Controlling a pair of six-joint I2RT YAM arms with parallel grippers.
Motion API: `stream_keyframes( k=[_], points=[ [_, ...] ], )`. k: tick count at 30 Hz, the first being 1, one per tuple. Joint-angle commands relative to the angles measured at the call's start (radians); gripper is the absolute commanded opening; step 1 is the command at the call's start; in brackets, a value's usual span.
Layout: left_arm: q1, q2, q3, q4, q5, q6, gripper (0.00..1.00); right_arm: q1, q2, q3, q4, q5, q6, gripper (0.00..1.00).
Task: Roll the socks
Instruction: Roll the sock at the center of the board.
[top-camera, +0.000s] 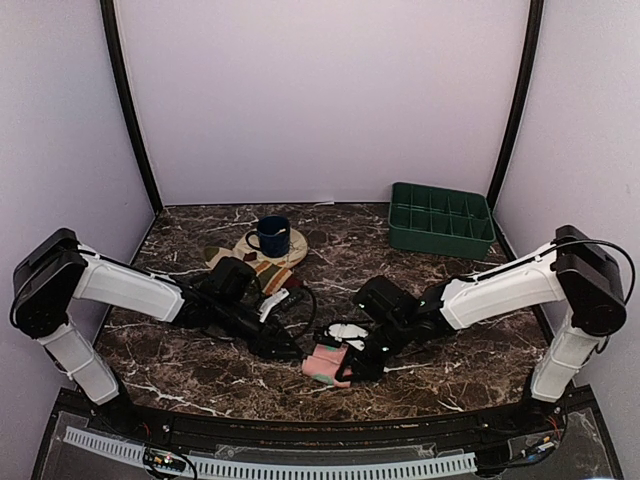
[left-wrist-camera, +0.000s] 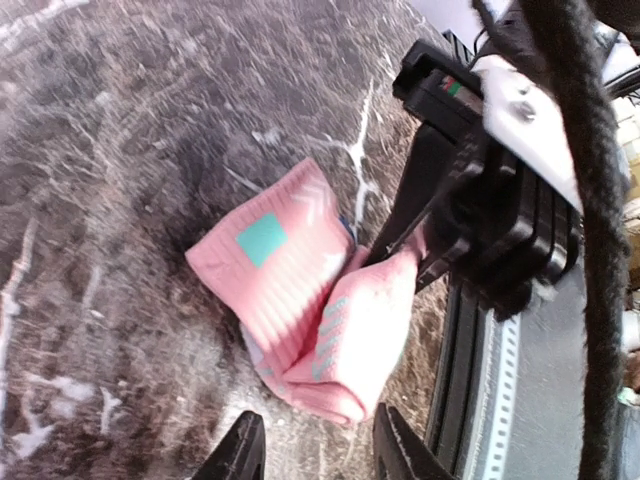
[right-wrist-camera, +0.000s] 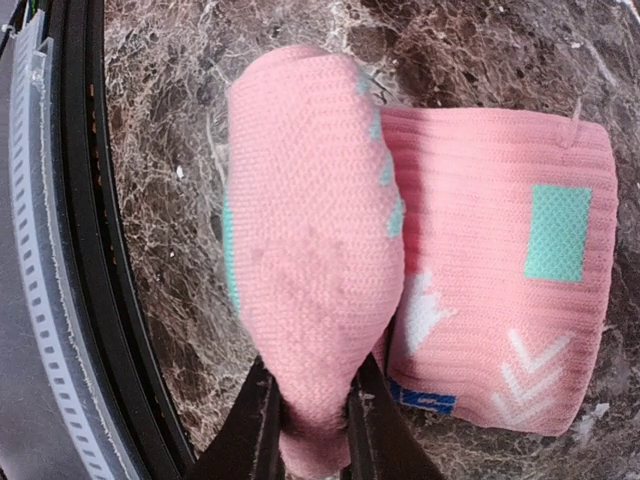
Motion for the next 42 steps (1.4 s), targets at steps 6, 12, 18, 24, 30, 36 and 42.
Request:
stream_keyframes(
  k=[6,12,18,24,30,36,42],
  points=[
    [-0.086,-0.116,-0.107,0.226,-0.202,0.019,0.41,-0.085,0.099,0.009,-0.151,-0.167,0.001,0.02],
    [-0.189,-0.155,-0.127,0.224,-0.388,0.110,0.42,-0.113,0.137,0.034,-0.183,-0.234,-0.007,0.02],
    [-0.263,-0.158,-0.128,0.204,-0.539,0.216,0.42,-0.135,0.167,0.059,-0.220,-0.280,-0.023,0.02],
    [-0.317,-0.112,-0.088,0.155,-0.667,0.315,0.43,-0.144,0.187,0.075,-0.244,-0.297,-0.037,0.03],
    [-0.358,-0.064,-0.040,0.106,-0.715,0.398,0.43,-0.149,0.199,0.092,-0.267,-0.308,-0.050,0.03],
    [-0.372,-0.034,0.001,0.065,-0.690,0.434,0.43,-0.154,0.206,0.106,-0.289,-0.311,-0.066,0.03],
    [-0.376,-0.018,0.030,0.013,-0.633,0.454,0.43,-0.158,0.210,0.109,-0.296,-0.310,-0.073,0.03]
  ],
)
